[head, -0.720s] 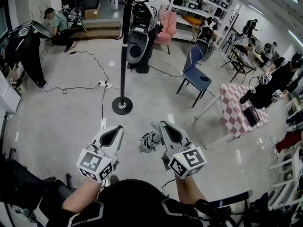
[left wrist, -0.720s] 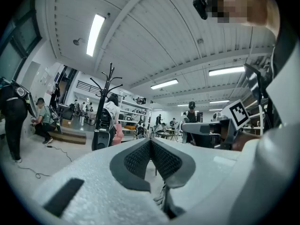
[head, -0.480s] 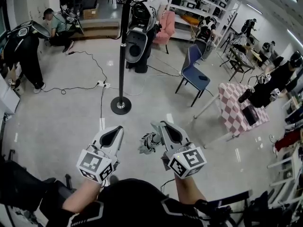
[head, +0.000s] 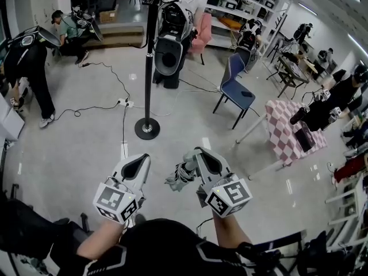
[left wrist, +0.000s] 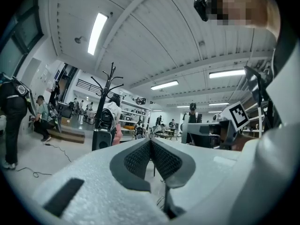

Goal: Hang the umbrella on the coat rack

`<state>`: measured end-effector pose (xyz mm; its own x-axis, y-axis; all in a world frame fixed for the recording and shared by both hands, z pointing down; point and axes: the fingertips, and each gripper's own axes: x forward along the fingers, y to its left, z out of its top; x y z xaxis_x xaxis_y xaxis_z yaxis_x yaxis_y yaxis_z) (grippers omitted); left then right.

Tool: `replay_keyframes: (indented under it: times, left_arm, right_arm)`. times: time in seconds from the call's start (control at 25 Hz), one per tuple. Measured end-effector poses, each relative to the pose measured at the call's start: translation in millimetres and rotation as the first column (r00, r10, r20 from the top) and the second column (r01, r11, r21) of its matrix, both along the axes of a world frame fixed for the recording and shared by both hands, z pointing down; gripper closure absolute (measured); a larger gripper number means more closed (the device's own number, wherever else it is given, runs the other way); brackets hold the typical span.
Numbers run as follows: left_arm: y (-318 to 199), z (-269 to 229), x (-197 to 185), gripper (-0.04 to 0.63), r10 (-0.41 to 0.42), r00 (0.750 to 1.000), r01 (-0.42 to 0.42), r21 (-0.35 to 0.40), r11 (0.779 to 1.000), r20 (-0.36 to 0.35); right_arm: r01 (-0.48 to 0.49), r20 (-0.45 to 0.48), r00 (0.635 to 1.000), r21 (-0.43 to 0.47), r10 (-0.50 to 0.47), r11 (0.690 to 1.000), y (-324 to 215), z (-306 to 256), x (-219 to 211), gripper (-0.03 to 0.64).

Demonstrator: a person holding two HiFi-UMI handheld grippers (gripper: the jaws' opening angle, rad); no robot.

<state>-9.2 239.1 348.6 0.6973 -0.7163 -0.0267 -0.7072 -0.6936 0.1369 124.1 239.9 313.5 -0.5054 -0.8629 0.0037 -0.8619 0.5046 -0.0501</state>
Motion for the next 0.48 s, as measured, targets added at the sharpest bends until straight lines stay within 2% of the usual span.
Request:
replay_keyframes:
  times: [0.48]
  left_arm:
    - [-27.3, -0.6, -44.0, 0.584, 0.007, 1.0, -0.006, 0.021, 1.0, -0.024]
  right_arm:
    - [-0.058, 0.024, 0.998, 0.03, 0.057, 0.998, -27.9, -4.2, -22.6, 0.611]
